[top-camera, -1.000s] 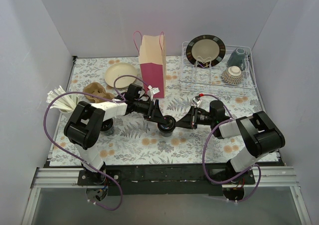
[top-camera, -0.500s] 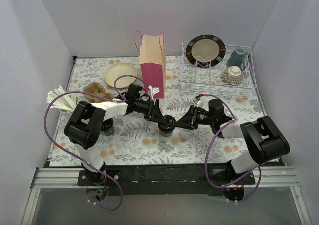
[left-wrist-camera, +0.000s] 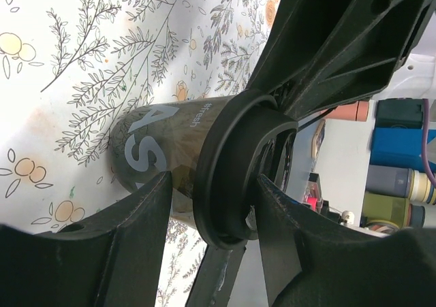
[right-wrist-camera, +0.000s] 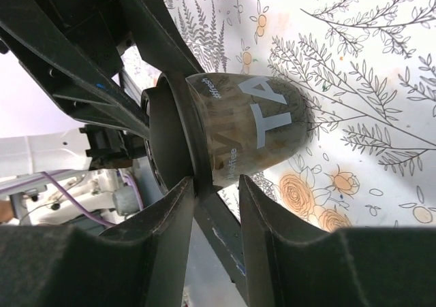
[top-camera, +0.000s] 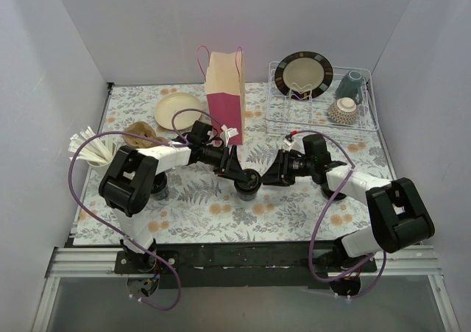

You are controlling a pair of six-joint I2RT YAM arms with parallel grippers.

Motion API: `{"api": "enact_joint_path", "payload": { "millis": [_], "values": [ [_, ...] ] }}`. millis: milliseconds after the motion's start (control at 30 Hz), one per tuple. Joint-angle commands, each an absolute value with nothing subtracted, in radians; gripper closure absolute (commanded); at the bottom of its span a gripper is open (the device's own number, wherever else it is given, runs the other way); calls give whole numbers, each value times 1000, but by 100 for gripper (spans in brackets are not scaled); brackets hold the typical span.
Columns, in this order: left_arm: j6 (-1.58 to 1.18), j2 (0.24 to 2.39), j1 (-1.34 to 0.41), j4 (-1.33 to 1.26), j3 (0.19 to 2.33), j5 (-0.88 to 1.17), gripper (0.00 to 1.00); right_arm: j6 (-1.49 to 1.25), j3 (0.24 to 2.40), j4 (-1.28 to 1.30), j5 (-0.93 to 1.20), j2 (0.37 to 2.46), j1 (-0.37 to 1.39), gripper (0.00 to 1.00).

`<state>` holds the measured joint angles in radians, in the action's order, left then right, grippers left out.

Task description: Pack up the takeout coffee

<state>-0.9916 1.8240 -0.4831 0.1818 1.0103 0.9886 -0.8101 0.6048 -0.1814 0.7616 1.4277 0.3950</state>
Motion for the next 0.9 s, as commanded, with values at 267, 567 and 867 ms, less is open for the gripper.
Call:
{"api": "enact_joint_path", "payload": {
  "millis": [267, 567, 867],
  "values": [
    [-839, 1991, -543, 336, 962, 538, 63, -649, 765, -28, 773, 1396, 414, 45],
    [-833, 2000, -546, 354, 986, 532, 63, -670, 785, -97, 821, 1394, 413, 41],
    [-830, 1957, -546, 394, 1031, 535, 53, -534, 854, 61, 766, 1442, 414, 40]
  ]
}}
